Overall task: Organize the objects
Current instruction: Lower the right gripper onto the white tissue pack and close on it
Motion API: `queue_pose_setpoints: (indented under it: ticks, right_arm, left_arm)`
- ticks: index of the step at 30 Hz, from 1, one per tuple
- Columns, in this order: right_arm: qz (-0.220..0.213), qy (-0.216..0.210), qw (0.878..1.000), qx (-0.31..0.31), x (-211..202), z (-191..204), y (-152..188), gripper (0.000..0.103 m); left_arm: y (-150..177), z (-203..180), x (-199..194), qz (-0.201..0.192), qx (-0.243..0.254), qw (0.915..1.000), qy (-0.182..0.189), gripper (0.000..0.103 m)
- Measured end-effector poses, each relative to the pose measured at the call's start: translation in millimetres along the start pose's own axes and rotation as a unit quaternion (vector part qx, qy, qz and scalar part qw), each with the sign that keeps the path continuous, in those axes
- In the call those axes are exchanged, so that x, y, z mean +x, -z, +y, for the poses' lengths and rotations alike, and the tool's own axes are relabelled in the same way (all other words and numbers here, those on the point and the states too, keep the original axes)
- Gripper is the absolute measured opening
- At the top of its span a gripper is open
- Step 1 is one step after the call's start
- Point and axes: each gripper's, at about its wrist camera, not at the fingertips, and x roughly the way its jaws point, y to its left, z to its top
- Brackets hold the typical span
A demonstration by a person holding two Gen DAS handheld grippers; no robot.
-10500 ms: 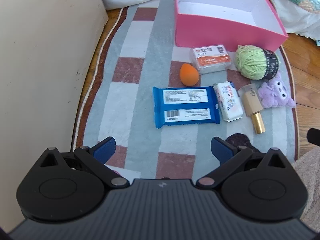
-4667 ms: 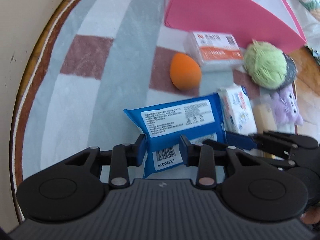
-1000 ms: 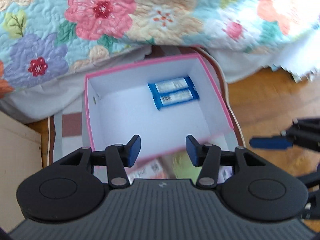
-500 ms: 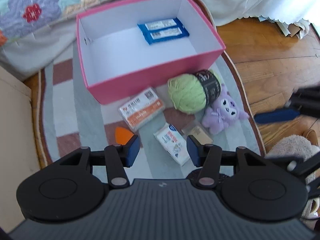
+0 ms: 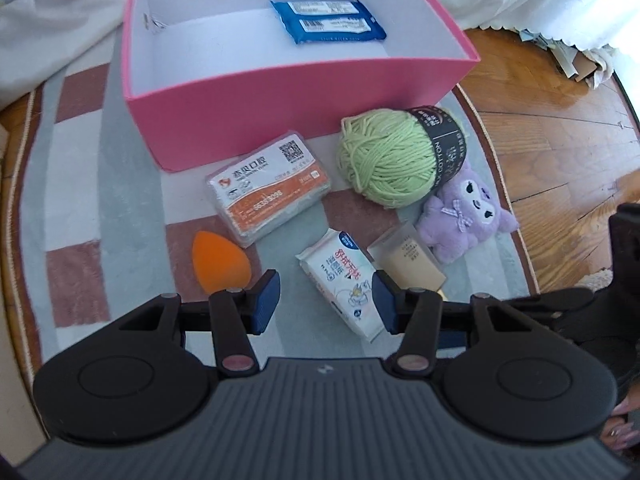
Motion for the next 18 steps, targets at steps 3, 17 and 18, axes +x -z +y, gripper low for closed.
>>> queue_pose_setpoints:
  ticks: [3, 17, 18]
  right_arm:
    - [-0.001, -0.002, 1.0, 0.016, 15.7, -6.2, 3.4, 0.065]
    - [-0.056, 0.069, 0.996, -0.021, 36.4, -2.0, 7.8, 0.067]
    - [-0.057, 0.07, 0.996, -0.025, 36.1, -1.6, 8.7, 0.067]
  left_arm:
    - [-1.5, 3.5, 18.2, 0.005, -0.013, 0.9998, 0.014, 0.046]
    - [-9.3, 3.4, 66.8, -0.007, -0.004, 0.9998, 0.02, 0.042]
    - [-8.2, 3.9, 68.0, -0.012, -0.009, 0.9996, 0.023, 0.043]
